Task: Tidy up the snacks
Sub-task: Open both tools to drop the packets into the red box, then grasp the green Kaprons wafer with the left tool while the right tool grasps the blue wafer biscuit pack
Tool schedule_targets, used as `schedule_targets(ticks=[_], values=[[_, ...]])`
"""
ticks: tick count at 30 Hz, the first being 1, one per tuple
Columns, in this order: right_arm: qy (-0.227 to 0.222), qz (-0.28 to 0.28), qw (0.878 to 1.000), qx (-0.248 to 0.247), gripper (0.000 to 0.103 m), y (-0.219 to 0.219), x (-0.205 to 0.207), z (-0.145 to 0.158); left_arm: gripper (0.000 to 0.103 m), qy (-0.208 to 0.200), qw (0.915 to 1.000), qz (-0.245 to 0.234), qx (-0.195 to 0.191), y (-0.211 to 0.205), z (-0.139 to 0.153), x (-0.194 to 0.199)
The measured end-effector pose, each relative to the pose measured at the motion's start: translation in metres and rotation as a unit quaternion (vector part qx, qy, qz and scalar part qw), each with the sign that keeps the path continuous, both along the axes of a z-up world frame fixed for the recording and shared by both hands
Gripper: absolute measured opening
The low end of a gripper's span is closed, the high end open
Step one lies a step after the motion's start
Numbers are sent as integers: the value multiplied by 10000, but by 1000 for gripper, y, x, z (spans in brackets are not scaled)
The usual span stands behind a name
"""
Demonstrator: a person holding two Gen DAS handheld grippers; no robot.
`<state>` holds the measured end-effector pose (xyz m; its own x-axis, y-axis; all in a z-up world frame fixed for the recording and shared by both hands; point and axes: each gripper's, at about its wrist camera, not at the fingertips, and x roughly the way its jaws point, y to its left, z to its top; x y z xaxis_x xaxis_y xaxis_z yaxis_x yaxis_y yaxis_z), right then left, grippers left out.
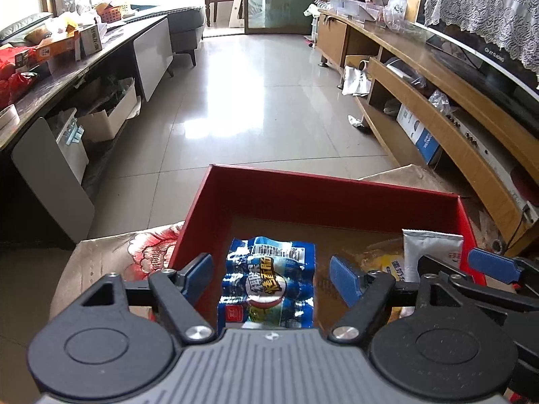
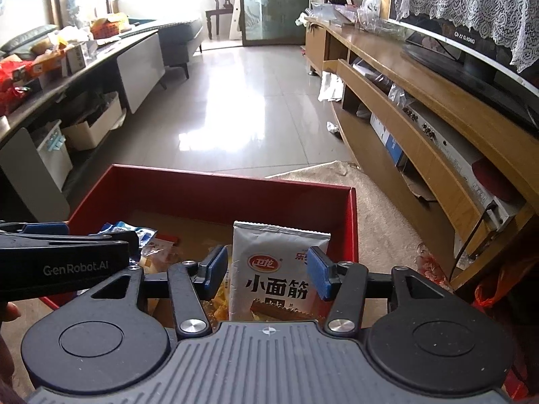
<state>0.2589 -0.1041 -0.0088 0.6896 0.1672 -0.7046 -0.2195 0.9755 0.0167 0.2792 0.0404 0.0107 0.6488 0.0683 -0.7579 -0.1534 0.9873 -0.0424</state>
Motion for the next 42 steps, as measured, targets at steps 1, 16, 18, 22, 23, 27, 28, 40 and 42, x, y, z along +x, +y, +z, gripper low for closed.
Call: schedule_targets(ticks=[1, 16, 18, 22, 23, 27, 28, 40, 42], values=[[-12, -4, 10000, -7, 61, 0, -1, 2, 75, -2, 10000, -28, -18, 0, 1, -2], [25, -148, 9998, -118, 64, -18, -44, 9, 76, -49, 9983, -516, -272, -14, 9, -56], [24, -154, 9998, -123, 64, -21, -53, 10, 76, -29, 9978, -594, -286, -17, 9, -63], [56, -188, 9998, -76, 65, -29, -69, 12, 76, 16, 9966, -779, -267, -24, 7, -79], [68, -186, 9998, -67, 65, -31, -72, 13, 77, 22, 9963, -818, -258, -26, 6, -82], [116, -206, 9997, -66, 65, -37, -88, 12, 77, 96, 9950, -969, -222, -33, 2, -93], [134, -214, 9997, -58, 65, -39, -91, 12, 77, 122, 9946, -1006, -212, -34, 0, -96], [572, -242, 9980, -73, 66, -58, -136, -6, 77, 810, 9831, -1635, -155, -52, -37, -115], [649, -227, 9976, -47, 67, -60, -143, -8, 77, 894, 9806, -1744, -93, -56, -44, -115]])
